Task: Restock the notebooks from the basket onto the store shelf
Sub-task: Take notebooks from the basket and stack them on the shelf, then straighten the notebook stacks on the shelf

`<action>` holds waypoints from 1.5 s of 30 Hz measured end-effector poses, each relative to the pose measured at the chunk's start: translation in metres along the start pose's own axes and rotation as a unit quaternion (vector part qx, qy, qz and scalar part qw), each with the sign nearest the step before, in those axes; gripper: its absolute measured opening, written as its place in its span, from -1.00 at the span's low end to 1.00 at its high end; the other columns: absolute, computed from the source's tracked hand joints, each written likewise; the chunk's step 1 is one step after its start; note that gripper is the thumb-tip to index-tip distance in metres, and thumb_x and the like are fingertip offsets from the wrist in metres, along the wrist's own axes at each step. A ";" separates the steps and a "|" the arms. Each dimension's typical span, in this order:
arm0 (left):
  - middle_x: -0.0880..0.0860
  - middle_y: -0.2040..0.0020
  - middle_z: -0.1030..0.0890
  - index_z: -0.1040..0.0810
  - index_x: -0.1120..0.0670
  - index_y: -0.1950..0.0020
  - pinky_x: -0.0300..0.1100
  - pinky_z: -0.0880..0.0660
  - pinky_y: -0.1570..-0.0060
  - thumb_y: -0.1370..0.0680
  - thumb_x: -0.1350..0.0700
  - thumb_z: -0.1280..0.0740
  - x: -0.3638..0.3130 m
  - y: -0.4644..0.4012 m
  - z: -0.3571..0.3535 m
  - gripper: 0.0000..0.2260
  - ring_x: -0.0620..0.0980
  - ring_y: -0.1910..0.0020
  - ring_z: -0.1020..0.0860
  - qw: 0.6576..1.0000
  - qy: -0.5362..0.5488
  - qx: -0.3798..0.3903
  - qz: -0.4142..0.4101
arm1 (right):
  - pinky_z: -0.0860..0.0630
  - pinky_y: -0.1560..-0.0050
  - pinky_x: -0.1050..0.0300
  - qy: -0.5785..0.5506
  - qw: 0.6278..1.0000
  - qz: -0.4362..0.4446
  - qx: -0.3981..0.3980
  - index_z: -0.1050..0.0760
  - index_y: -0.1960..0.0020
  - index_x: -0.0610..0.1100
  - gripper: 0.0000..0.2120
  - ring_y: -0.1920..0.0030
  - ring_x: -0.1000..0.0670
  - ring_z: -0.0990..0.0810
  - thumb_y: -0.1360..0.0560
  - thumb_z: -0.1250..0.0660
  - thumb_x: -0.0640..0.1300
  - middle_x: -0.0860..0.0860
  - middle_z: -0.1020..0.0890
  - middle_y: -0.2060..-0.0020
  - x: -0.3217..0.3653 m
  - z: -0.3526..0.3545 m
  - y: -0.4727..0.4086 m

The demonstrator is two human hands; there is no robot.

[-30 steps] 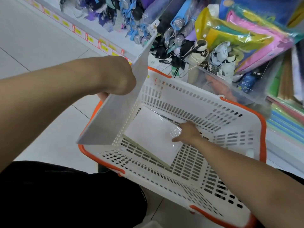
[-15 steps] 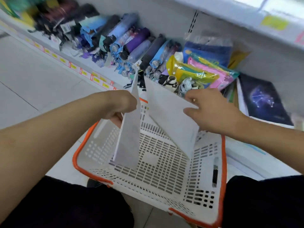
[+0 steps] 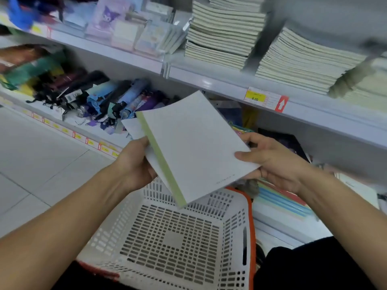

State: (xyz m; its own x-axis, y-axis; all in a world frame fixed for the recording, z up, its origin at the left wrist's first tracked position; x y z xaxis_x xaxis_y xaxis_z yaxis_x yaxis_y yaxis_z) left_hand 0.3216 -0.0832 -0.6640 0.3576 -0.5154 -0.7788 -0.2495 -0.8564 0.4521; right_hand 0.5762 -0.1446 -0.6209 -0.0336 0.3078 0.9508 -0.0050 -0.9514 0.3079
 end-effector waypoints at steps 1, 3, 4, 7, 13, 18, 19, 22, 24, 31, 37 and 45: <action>0.10 -0.12 -0.68 -0.56 0.03 -0.27 0.02 -0.61 0.04 -0.66 -0.19 -0.02 -0.003 0.004 -0.005 -0.54 0.07 0.01 -0.68 0.999 0.032 0.013 -0.006 | -0.67 0.10 -0.09 0.024 1.000 -0.009 0.006 -0.53 -0.16 -0.18 -0.76 -0.01 -0.17 -0.70 -0.52 -0.36 -0.35 -0.16 -0.70 -0.06 -0.002 0.004 0.002; 0.08 -0.19 -0.65 -0.54 -0.02 -0.33 0.05 -0.52 -0.15 -0.52 -0.40 0.00 -0.010 0.014 -0.019 -0.35 0.10 -0.15 -0.63 0.997 0.017 0.057 -0.040 | -0.60 0.03 -0.09 0.093 0.996 0.003 0.003 -0.54 -0.14 -0.22 -0.75 0.00 -0.17 -0.69 -0.47 -0.41 -0.34 -0.18 -0.70 -0.04 0.000 0.010 0.006; 0.08 -0.21 -0.64 -0.54 -0.01 -0.34 0.06 -0.51 -0.18 -0.49 -0.38 -0.10 -0.014 0.024 -0.027 -0.38 0.10 -0.18 -0.62 0.996 -0.027 0.063 -0.061 | -0.59 0.02 -0.06 0.126 0.992 0.021 -0.003 -0.54 -0.12 -0.22 -0.75 0.00 -0.17 -0.69 -0.46 -0.43 -0.34 -0.18 -0.70 -0.03 0.003 0.012 0.010; 0.10 -0.17 -0.66 -0.57 0.11 -0.27 0.05 -0.58 -0.11 -0.42 0.09 -0.42 -0.017 0.044 -0.045 -0.58 0.11 -0.11 -0.65 0.988 -0.109 0.044 -0.098 | -0.57 0.17 0.15 0.122 0.990 0.061 -0.023 -0.52 -0.09 -0.18 -0.79 0.06 -0.10 -0.66 -0.49 -0.37 -0.36 -0.15 -0.67 -0.04 0.014 0.013 0.022; 0.12 -0.09 -0.69 -0.60 0.15 -0.19 -0.05 -0.64 0.08 -0.38 0.24 -0.41 -0.053 0.069 -0.116 -0.63 0.12 -0.03 -0.67 0.972 -0.139 0.121 -0.147 | -0.61 -0.06 -0.06 -0.085 0.992 0.097 0.009 -0.42 -0.36 0.02 -0.49 -0.08 -0.16 -0.67 -0.46 -0.44 -0.23 -0.06 -0.65 -0.19 0.052 0.040 0.064; 0.09 -0.05 -0.70 -0.60 0.11 -0.17 -0.05 -0.64 0.08 -0.51 0.20 -0.40 -0.121 0.063 -0.241 -0.76 0.08 0.02 -0.69 0.931 -0.211 0.207 -0.212 | -0.60 -0.15 -0.06 -0.116 0.958 0.226 -0.131 -0.49 -0.34 -0.08 -0.66 -0.17 -0.09 -0.65 -0.58 -0.31 -0.21 -0.04 -0.67 -0.19 0.113 0.092 0.102; 0.09 -0.04 -0.71 -0.59 0.11 -0.18 -0.10 -0.65 0.12 -0.53 0.18 -0.40 -0.131 0.060 -0.266 -0.77 0.06 0.05 -0.69 0.921 -0.230 0.219 -0.225 | -0.63 -0.09 -0.02 -0.131 0.949 0.238 -0.162 -0.49 -0.32 -0.11 -0.69 -0.14 -0.09 -0.67 -0.59 -0.30 -0.23 -0.05 -0.68 -0.17 0.127 0.106 0.102; 0.04 0.11 -0.70 -0.59 0.12 -0.08 -0.25 -0.55 0.40 -0.52 0.14 -0.44 -0.146 0.039 -0.316 -0.84 -0.06 0.32 -0.66 0.883 -0.328 0.219 -0.255 | -0.66 0.17 0.09 -0.158 0.934 0.219 -0.234 -0.50 -0.26 -0.21 -0.75 0.02 -0.09 -0.70 -0.59 -0.31 -0.26 -0.12 -0.70 -0.08 0.167 0.154 0.082; 0.09 0.23 -0.61 -0.57 0.21 -0.03 -0.24 -0.38 0.50 -0.53 0.12 -0.42 -0.150 0.014 -0.332 -0.82 -0.06 0.49 -0.51 0.880 -0.348 0.195 -0.257 | -0.63 0.32 0.17 -0.149 0.935 0.179 -0.266 -0.52 -0.15 -0.26 -0.84 0.22 -0.03 -0.71 -0.58 -0.32 -0.28 -0.10 -0.72 0.11 0.190 0.187 0.055; 0.14 0.13 -0.53 -0.51 0.26 -0.11 -0.09 -0.46 0.08 -0.54 -0.11 -0.38 -0.166 -0.062 -0.361 -0.58 0.10 0.16 -0.50 0.874 -0.384 0.094 -0.284 | -0.55 -0.23 -0.10 -0.038 0.915 0.110 -0.386 -0.50 -0.01 -0.27 -0.77 -0.04 -0.13 -0.61 -0.44 -0.50 -0.26 -0.14 -0.63 -0.06 0.219 0.250 -0.037; 0.08 -0.26 -0.56 -0.50 0.03 -0.26 0.04 -0.48 -0.25 -0.23 -0.42 -0.46 -0.147 -0.098 -0.369 -0.24 0.10 -0.24 -0.50 0.773 -0.540 0.083 -0.323 | -0.56 -0.21 0.05 0.120 0.933 0.106 -0.323 -0.59 -0.17 -0.17 -0.46 -0.07 -0.02 -0.66 -0.29 -0.61 0.05 0.00 -0.68 -0.08 0.212 0.261 -0.063; -0.02 -0.28 -0.54 -0.42 0.05 -0.43 -0.06 -0.41 -0.31 -0.43 -0.21 -0.44 -0.121 -0.127 -0.359 -0.35 0.01 -0.28 -0.48 0.821 -0.399 0.050 -0.405 | -0.58 -0.18 -0.12 -0.108 0.975 0.074 -0.181 -0.48 -0.34 -0.14 -0.35 -0.10 -0.15 -0.69 -0.39 -0.51 0.19 -0.11 -0.70 -0.10 0.178 0.264 -0.079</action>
State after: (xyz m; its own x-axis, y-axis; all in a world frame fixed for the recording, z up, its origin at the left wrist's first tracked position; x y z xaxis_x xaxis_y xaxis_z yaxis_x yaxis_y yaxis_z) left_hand 0.6332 0.0766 -0.4708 -0.2497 0.4415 -0.8618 -0.3079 -0.8800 -0.3617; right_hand 0.8341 -0.0136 -0.4669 0.1503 0.1230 0.9810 -0.3700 -0.9131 0.1711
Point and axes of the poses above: each hand's wrist, its own y-axis away from the middle knuckle, its own z-axis out of the back of the hand, x = y × z, the point moved 5 cm from there along -y, towards the middle knuckle
